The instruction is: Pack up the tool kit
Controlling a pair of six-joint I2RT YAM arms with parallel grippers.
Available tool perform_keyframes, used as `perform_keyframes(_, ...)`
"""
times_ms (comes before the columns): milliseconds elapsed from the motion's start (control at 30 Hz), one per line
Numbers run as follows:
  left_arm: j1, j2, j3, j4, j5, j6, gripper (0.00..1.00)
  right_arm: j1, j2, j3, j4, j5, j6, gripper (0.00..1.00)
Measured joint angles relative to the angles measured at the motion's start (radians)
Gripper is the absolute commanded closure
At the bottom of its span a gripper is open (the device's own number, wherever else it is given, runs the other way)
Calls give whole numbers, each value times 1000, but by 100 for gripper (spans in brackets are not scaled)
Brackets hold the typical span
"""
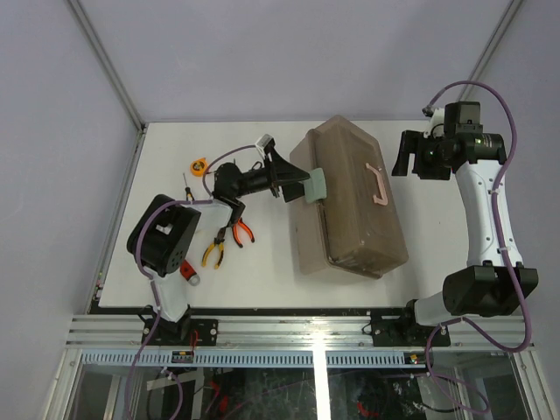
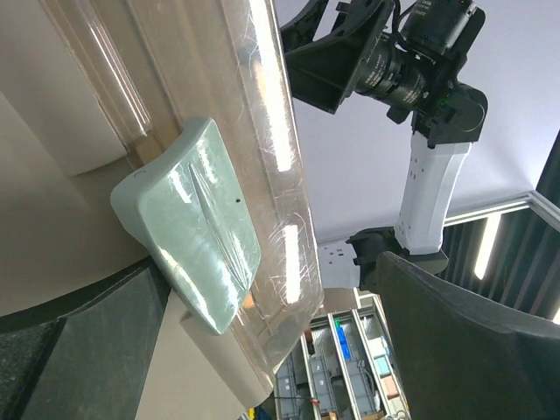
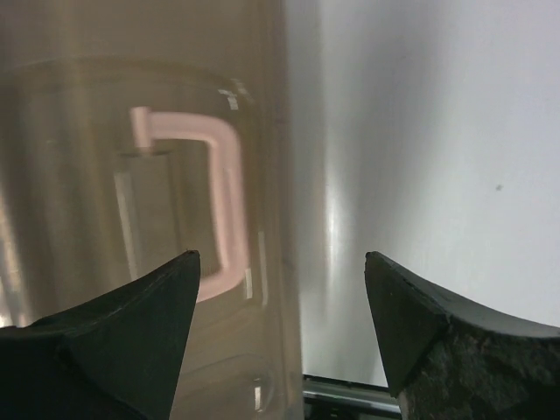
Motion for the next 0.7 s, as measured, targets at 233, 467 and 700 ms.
perform_keyframes(233,-19,29,50,1,-3,5,4,0,7,-27,21,-169,6,22)
perform_keyframes(467,-31,46,77,2,-8,16,4,9,49,-82,26,-234,-9,23)
perform_keyframes(700,-39,66,81,1,-8,20,4,34,54,-103,39,-306,-8,22)
